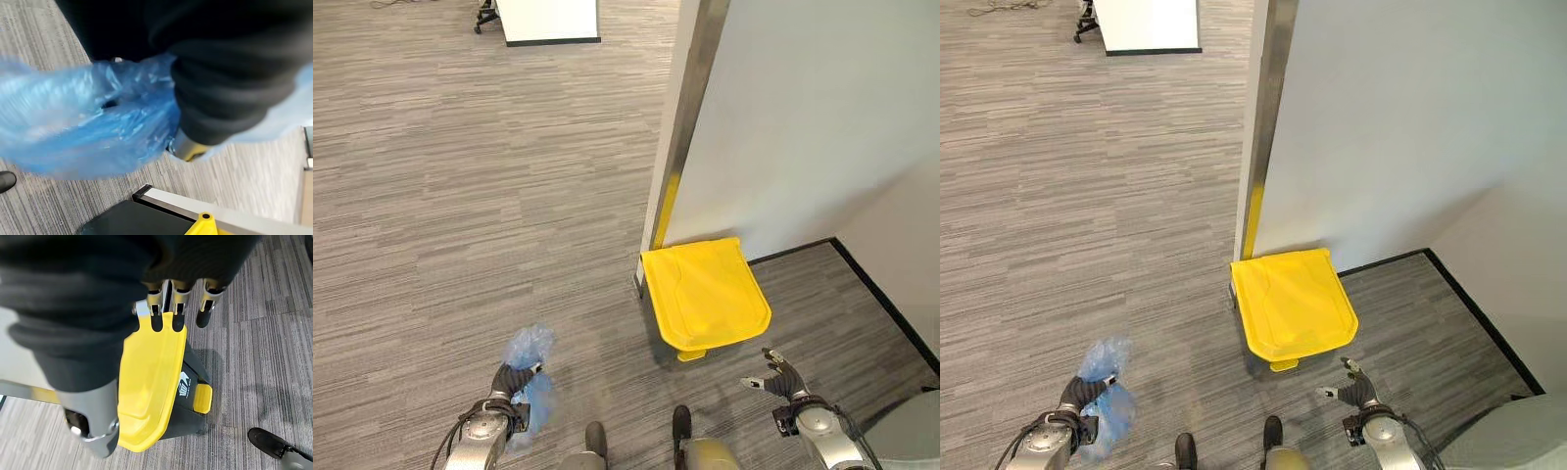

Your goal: Gather garbage on tea table into small bin, then transfer packed bag to large trash can.

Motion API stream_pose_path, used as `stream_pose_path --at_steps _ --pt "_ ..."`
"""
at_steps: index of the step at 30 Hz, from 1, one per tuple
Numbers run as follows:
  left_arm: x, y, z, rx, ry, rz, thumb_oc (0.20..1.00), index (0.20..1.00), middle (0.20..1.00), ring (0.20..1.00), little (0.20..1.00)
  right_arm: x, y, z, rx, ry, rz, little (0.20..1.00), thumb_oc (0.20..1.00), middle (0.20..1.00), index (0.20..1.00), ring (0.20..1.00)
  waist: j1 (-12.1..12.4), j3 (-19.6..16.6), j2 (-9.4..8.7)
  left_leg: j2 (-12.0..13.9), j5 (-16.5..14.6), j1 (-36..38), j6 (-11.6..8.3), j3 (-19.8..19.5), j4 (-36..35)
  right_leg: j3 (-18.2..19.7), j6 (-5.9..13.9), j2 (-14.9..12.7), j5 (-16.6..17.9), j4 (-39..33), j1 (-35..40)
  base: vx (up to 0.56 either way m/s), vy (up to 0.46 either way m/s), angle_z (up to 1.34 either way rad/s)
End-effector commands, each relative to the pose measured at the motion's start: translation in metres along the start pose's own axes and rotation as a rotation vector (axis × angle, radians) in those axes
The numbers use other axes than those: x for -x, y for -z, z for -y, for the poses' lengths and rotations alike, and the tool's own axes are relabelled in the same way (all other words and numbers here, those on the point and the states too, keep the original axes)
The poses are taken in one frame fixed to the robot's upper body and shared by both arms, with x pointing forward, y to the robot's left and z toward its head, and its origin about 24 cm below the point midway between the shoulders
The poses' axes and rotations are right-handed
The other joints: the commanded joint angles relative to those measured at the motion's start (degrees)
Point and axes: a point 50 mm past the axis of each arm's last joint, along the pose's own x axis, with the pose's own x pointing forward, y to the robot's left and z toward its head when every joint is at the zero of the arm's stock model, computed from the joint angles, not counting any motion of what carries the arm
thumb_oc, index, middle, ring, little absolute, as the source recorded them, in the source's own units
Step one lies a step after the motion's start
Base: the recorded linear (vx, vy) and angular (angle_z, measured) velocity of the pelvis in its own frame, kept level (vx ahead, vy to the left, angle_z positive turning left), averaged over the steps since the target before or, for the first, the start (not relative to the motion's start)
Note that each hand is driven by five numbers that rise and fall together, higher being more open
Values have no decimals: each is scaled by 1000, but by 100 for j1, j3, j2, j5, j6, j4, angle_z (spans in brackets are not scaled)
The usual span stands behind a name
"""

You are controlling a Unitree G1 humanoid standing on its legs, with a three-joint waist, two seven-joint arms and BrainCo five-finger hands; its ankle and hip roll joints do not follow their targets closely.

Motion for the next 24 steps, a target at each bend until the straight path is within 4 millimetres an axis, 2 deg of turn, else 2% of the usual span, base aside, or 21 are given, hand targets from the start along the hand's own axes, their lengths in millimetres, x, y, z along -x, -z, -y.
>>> stream_pose_path --at_steps 1,4,5,7,9,10,11,12,13,18,24 --pt "-1 -22 -10 -3 -24 112 200 200 200 200 200 -4 -23 7 -2 28 99 1000 1000 1000 1000 1000 -33 11 -105 -312 -1156 53 18 -485 842 -336 36 -11 130 -315 -213 142 51 -12" --pt "-4 -23 -9 -2 -27 112 200 200 200 200 200 -4 -21 11 3 45 86 1000 1000 1000 1000 1000 -183 129 -85 -405 -1366 265 23 -566 936 -493 61 60 255 -1142 -530 206 38 9" --pt "-7 -29 -9 -3 -28 132 200 200 200 200 200 -4 -19 13 9 50 76 1000 1000 1000 1000 1000 -235 193 -119 -436 -1499 262 0 -621 1129 -683 93 80 287 -1520 -584 177 -26 21" --pt "-8 -33 -8 -1 -30 146 200 200 200 200 200 -3 -15 15 5 58 64 1000 1000 1000 1000 1000 -269 209 -178 -508 -1633 226 2 -680 1353 -715 118 52 334 -1582 -653 185 -55 36" --pt "-9 -35 -6 1 -21 153 200 200 200 200 200 0 -8 18 -10 69 44 1000 1000 1000 1000 1000 -298 148 -284 -627 -1947 95 11 -789 1804 -563 49 22 379 -1734 -530 231 -93 48" --pt "-9 -36 -6 6 -23 155 200 200 200 200 200 0 -6 19 -25 75 38 1000 1000 1000 1000 1000 -305 141 -307 -645 -2088 45 -8 -840 2039 -498 22 -13 512 -1678 -567 172 -69 54" --pt "-9 -36 -6 6 -22 155 200 200 200 200 200 0 -6 19 -25 75 38 1000 1000 1000 1000 1000 -305 137 -300 -638 -2108 23 -7 -839 2073 -501 22 -7 513 -1677 -574 285 -114 30" --pt "-8 -30 -5 28 -28 137 200 200 200 200 200 0 -2 19 -41 81 21 1000 1000 1000 1000 1000 -276 50 -312 -584 -2298 10 -49 -871 2304 -579 -18 -111 604 -1622 -508 339 -137 20" --pt "-7 -27 -3 42 -25 124 200 200 200 200 200 0 -2 19 -51 81 20 1000 1000 1000 1000 1000 -272 11 -306 -546 -2361 43 -79 -927 2369 -555 -44 -114 616 -1537 -501 343 -138 -28" --pt "-5 -18 -2 42 -18 92 200 200 200 200 200 -1 -8 20 -46 78 43 1000 1000 1000 1000 1000 -294 -131 -206 -366 -2383 232 -130 -962 2149 -715 -71 -54 581 -1500 -429 188 -83 11" --pt "-6 -23 0 23 0 107 200 200 200 200 200 -4 -21 17 6 49 91 1000 1000 1000 1000 1000 -321 -268 -111 -264 -2237 462 -179 -948 1495 -751 -76 155 568 -1772 -457 73 -29 -4"
